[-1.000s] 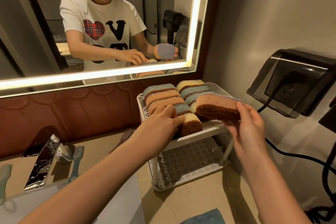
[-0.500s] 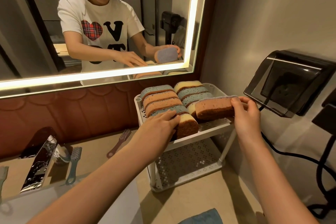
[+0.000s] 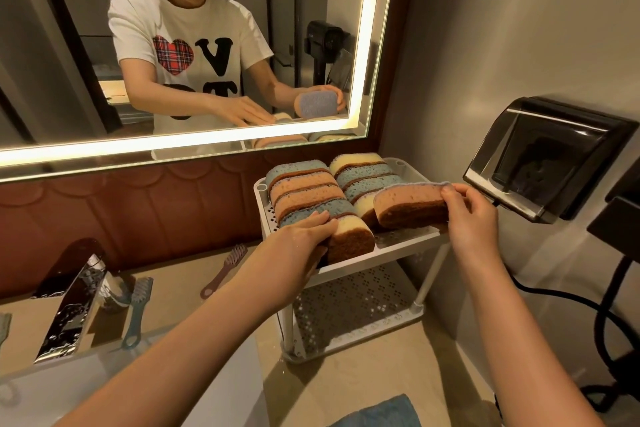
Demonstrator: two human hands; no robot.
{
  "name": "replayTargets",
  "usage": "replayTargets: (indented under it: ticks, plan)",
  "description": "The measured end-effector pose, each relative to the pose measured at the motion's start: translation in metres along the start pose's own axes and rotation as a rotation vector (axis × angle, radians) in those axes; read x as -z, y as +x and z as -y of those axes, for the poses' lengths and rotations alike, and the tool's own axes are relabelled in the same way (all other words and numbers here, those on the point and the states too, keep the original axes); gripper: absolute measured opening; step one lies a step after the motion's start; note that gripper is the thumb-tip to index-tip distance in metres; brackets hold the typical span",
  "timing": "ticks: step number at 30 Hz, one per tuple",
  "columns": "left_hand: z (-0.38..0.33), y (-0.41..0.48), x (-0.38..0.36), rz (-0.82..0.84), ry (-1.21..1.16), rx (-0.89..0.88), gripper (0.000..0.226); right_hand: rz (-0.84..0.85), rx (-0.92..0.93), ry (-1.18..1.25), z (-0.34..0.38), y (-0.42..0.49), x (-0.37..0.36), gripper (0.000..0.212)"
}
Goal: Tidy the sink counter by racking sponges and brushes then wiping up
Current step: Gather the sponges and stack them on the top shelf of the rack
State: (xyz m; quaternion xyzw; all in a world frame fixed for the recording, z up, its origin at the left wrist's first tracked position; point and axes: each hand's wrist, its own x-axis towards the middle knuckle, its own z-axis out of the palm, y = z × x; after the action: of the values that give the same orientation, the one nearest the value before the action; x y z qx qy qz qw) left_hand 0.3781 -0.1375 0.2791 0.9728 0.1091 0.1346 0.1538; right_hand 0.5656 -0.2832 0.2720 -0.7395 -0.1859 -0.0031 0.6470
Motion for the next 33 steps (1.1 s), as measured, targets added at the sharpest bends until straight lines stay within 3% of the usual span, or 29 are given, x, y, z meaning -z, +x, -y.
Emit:
replayTargets:
  ticks: [5, 16, 21, 26, 33]
  plan:
    - [-0.003, -0.002, 0.0, -0.013, -0.011, 0.016, 0.044, 0.033, 0.038, -0.078, 0.001, -0.003, 0.0, 0.017]
    - [-0.005, -0.003, 0.0, -0.02, -0.005, 0.023, 0.043, 0.159, 0.123, -0.619, -0.005, 0.007, -0.01, 0.031]
    - [-0.005, -0.002, 0.001, -0.025, -0.01, 0.024, 0.042, 0.176, 0.13, -0.581, -0.007, 0.002, -0.009, 0.03]
    - [-0.005, 0.001, 0.0, -0.029, 0.0, 0.015, 0.042, 0.231, 0.096, -0.695, -0.003, -0.008, -0.017, 0.074]
    - [-0.007, 0.0, -0.003, -0.026, 0.022, 0.027, 0.044, 0.178, 0.093, -0.797, 0.0, -0.008, -0.03, 0.085]
